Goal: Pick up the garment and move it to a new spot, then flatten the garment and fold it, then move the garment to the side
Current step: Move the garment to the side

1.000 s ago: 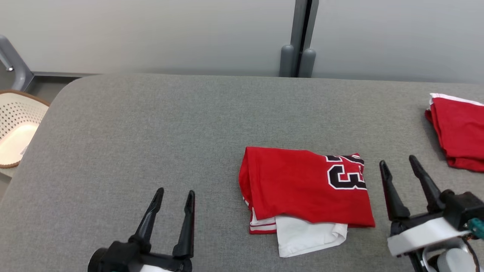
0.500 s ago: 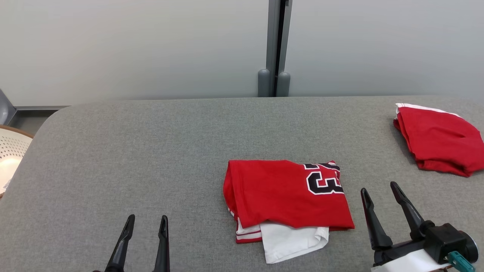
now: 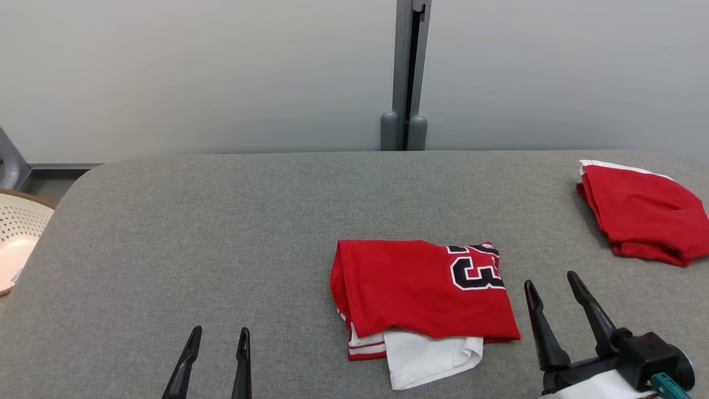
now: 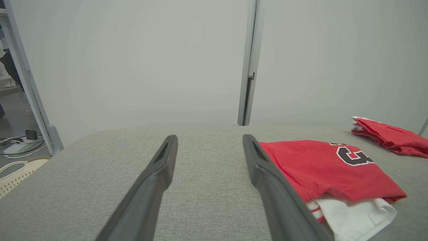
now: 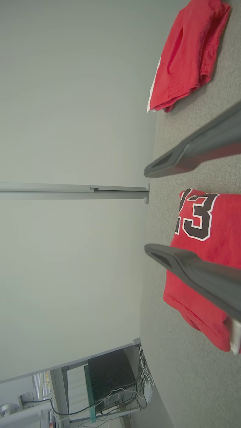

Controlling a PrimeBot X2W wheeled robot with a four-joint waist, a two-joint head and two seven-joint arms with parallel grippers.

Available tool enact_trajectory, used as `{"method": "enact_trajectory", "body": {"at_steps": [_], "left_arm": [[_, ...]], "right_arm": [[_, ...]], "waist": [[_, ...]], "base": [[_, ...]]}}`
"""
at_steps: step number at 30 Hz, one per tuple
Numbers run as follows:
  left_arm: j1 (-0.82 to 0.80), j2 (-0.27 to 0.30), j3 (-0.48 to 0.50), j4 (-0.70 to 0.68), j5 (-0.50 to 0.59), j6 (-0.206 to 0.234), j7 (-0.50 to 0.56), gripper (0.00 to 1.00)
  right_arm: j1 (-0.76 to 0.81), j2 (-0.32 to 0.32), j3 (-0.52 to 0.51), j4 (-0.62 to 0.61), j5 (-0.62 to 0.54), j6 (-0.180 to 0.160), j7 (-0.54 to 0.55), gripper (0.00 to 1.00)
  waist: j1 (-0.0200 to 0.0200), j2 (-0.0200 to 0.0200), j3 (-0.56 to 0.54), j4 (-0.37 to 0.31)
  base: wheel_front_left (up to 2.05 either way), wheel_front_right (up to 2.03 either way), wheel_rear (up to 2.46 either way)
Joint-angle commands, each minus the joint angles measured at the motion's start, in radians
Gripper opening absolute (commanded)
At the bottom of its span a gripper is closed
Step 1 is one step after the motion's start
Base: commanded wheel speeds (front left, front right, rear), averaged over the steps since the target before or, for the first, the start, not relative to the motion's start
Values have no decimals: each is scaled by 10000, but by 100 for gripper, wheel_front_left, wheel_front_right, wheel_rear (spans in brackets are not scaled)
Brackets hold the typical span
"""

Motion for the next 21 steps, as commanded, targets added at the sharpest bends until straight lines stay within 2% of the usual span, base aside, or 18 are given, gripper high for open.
{"method": "enact_trajectory", "body": {"at_steps": [1,7,12,15,21], "left_arm": [[-71,25,-10,8,65,73,-15,100],[-197,26,-182,92,115,98,-15,100],[-371,25,-393,251,63,8,-15,100],[-570,23,-601,357,49,-71,-15,100],[-1148,29,-1027,519,86,-143,-15,100]], "right_arm": [[125,8,7,-18,-56,-7,-48,100],[75,25,-29,178,84,-7,-47,100],[-727,129,-201,1286,934,-7,-32,100],[-1496,66,125,2804,2360,-6,-8,100],[-3389,-1203,1497,4550,5400,-6,1675,100]], "waist": [[0,-1,2,23],[0,-1,126,207],[0,-1,486,355],[0,-1,794,463],[0,-1,1515,801]], "base": [[0,0,0],[0,0,0],[0,0,0],[0,0,0],[0,0,0]]}}
